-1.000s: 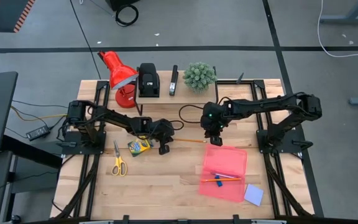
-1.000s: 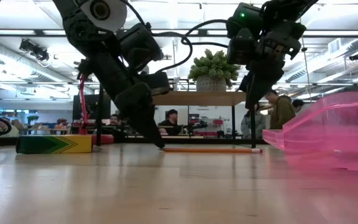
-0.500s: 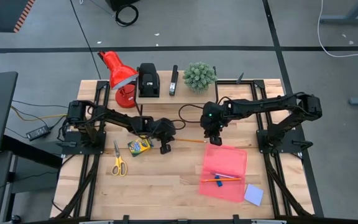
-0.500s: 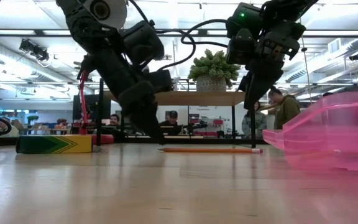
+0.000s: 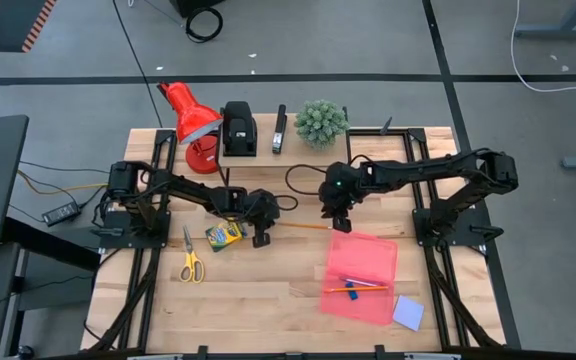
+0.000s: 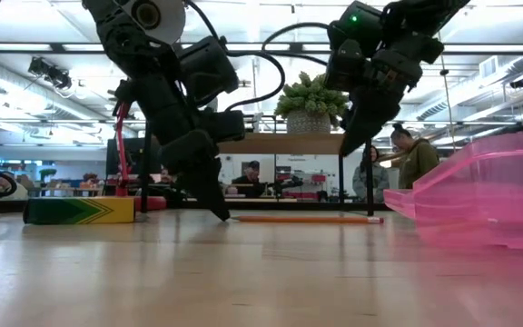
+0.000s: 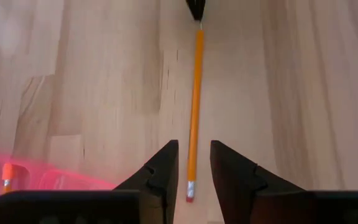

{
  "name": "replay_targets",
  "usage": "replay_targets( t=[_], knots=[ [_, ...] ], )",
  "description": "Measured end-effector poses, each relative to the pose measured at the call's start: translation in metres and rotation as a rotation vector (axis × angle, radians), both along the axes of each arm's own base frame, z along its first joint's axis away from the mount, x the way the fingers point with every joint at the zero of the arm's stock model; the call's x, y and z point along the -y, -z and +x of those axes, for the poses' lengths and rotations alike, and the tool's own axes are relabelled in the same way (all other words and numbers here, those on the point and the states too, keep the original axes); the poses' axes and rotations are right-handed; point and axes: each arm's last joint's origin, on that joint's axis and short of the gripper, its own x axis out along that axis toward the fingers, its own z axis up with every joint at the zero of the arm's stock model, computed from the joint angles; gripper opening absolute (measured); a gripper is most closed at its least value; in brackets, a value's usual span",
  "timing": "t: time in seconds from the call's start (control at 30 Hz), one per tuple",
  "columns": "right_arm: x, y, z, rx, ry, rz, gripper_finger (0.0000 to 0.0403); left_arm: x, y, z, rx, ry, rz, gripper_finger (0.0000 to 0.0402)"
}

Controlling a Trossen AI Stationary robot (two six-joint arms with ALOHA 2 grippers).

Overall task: Pack school essentials
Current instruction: Put the orange pencil into the pink supply box

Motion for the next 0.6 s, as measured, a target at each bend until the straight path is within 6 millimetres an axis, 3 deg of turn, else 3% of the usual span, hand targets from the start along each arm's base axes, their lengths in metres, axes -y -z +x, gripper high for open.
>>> replay_targets(
  t=[0.6],
  knots=[
    [-0.022, 0.026, -0.013, -0.082, -0.046, 0.039, 0.01, -0.001, -0.008, 0.008, 0.026, 0.007, 0.009, 0.0013]
  ],
)
